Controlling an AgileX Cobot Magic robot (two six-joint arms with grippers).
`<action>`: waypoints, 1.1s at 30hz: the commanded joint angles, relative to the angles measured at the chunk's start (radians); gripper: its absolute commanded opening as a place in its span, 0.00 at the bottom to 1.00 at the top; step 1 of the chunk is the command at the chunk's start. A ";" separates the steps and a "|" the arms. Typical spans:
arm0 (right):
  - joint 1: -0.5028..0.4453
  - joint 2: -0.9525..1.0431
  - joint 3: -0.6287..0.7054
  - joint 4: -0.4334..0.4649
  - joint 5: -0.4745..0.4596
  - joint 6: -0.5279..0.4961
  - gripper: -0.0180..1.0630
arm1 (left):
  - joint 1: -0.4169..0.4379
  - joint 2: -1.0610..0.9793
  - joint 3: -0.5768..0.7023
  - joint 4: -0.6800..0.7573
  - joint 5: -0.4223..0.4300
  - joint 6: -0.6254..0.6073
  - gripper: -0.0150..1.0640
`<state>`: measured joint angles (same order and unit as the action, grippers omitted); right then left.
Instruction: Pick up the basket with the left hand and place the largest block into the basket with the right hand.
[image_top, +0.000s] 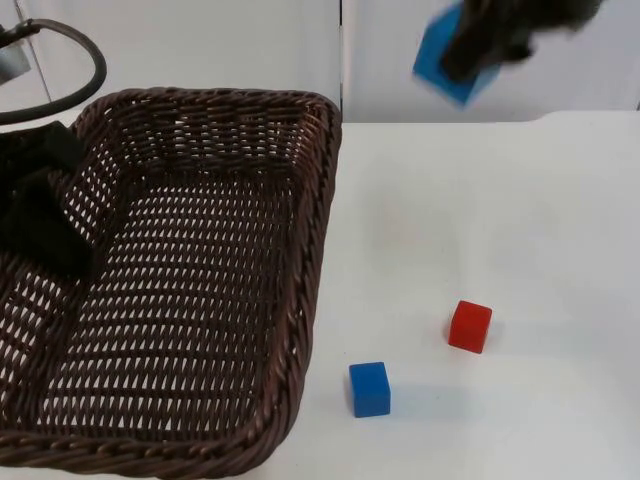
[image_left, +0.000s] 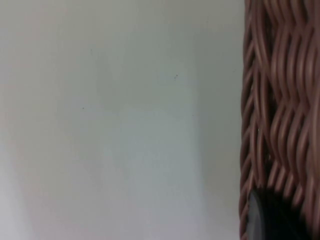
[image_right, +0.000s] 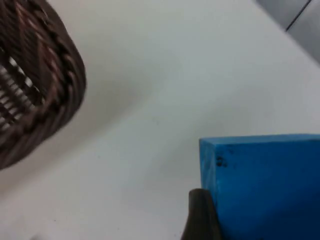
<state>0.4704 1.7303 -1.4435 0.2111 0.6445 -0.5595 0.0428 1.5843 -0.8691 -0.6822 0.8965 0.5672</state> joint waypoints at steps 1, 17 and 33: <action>0.007 -0.047 -0.006 0.001 0.024 -0.006 0.02 | -0.002 -0.013 -0.003 -0.015 0.007 0.004 0.01; 0.007 -0.124 -0.006 0.003 0.103 0.026 0.02 | -0.002 -0.013 -0.003 -0.015 0.007 0.004 0.01; 0.088 -0.119 -0.006 0.195 0.089 0.032 0.02 | -0.002 -0.013 -0.003 -0.015 0.002 0.004 0.01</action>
<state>0.5472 1.6176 -1.4435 0.3832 0.7467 -0.5269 0.0428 1.5843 -0.8691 -0.6804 0.8941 0.5691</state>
